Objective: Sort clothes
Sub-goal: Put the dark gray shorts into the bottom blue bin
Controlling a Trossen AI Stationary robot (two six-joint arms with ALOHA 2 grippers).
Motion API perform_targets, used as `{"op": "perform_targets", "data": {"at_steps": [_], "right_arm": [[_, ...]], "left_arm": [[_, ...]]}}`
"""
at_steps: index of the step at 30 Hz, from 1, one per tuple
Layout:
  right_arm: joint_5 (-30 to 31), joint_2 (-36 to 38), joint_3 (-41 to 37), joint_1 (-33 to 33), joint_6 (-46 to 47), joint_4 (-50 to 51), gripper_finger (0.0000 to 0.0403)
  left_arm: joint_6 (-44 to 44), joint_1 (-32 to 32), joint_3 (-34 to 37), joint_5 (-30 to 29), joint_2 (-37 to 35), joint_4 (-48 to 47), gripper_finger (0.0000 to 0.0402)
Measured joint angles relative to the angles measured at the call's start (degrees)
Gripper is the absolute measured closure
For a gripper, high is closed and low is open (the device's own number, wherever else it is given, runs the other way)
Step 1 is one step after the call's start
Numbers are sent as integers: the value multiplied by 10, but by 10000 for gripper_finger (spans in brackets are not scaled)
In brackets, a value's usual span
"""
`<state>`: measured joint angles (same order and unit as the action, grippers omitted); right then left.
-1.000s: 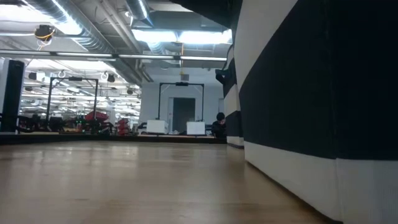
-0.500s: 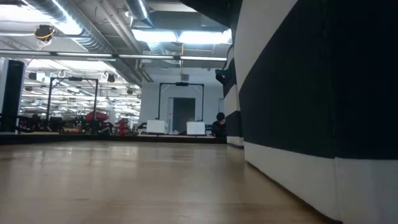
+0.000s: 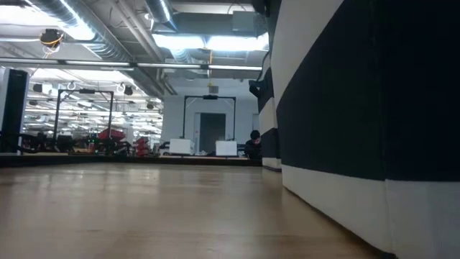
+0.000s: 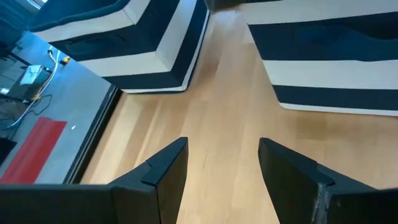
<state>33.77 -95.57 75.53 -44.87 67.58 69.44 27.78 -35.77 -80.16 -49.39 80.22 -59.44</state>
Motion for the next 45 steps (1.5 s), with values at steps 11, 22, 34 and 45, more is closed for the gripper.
{"op": "perform_targets", "data": {"at_steps": [11, 22, 34, 45], "right_arm": [[-60, -3, 22, -1, 27, 46, 272], [-232, -2, 272, -5, 44, 168, 156], [28, -1, 410, -5, -81, 165, 150], [-197, -7, 410, 21, -5, 176, 150]], "left_arm": [[-10, 3, 0, 21, 11, 5, 215], [-14, 2, 0, 22, 11, 4, 215], [-21, 2, 0, 22, 11, 1, 215], [-16, 1, 0, 54, 12, 0, 215]]}}
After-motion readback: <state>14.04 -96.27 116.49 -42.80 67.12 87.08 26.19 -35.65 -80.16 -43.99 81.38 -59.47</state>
